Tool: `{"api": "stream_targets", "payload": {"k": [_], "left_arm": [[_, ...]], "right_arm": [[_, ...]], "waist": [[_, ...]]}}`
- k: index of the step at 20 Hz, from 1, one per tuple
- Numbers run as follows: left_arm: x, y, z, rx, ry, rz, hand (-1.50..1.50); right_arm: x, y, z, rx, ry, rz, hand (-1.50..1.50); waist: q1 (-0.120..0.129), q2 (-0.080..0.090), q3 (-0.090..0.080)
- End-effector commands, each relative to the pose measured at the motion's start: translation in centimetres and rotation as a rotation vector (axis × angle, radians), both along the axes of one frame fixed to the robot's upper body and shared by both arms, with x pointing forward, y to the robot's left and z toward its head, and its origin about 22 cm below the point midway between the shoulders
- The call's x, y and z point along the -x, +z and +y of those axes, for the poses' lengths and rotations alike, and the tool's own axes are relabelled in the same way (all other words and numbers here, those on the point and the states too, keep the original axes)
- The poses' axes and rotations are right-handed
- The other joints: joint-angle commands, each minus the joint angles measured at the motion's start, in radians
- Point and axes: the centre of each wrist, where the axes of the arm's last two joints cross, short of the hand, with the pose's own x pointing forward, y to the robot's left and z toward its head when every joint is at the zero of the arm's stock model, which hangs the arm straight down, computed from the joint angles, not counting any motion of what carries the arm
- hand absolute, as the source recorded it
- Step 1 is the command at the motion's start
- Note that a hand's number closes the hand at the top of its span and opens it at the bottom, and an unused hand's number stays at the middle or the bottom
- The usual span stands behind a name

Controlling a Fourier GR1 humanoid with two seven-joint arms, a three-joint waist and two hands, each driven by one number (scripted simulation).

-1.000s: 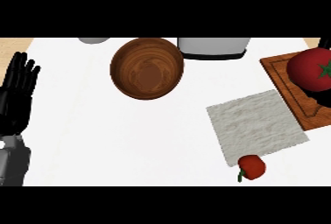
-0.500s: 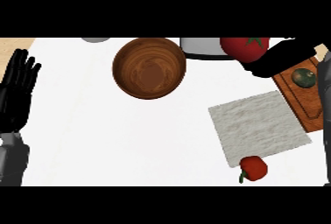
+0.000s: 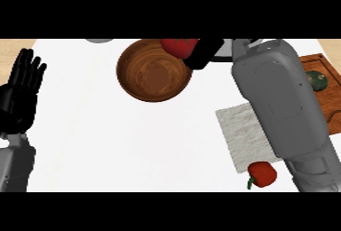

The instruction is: Pick the tomato from the placemat and place it in the bowl

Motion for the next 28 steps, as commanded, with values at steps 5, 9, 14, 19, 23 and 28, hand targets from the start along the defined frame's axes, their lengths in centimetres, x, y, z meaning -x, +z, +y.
{"api": "stream_targets", "payload": {"k": [5, 9, 14, 19, 23, 28], "left_arm": [[-1.0, 1.3, -1.1, 0.003, -0.008, 0.013, 0.00], [-0.2, -0.1, 0.0, 0.002, -0.011, -0.013, 0.00], [-0.6, 0.2, -1.5, 0.001, -0.059, -0.004, 0.00], [-1.4, -0.2, -1.9, 0.000, -0.048, -0.010, 0.00], [-0.8, 0.3, -0.4, 0.008, -0.046, -0.019, 0.00], [-0.8, 0.0, 0.2, 0.005, -0.033, -0.026, 0.00]], "right_arm": [[-2.2, -6.2, 6.2, 0.049, 0.008, 0.067, 1.50], [-3.3, -9.3, 6.6, 0.153, -0.081, 0.028, 1.50], [-4.0, -15.7, 4.5, 0.064, -0.253, 0.145, -1.50], [-5.1, -15.2, 3.7, -0.166, -0.221, 0.177, -1.50], [-5.3, -15.6, 2.9, -0.325, -0.215, 0.061, -1.50], [-5.4, -15.5, 2.3, -0.462, -0.342, -0.136, -1.50]], "waist": [[0.002, 0.001, 0.001], [0.008, 0.002, 0.000], [0.040, 0.009, 0.001], [0.047, 0.017, 0.001], [0.047, 0.016, 0.002], [0.023, 0.010, 0.001]]}}
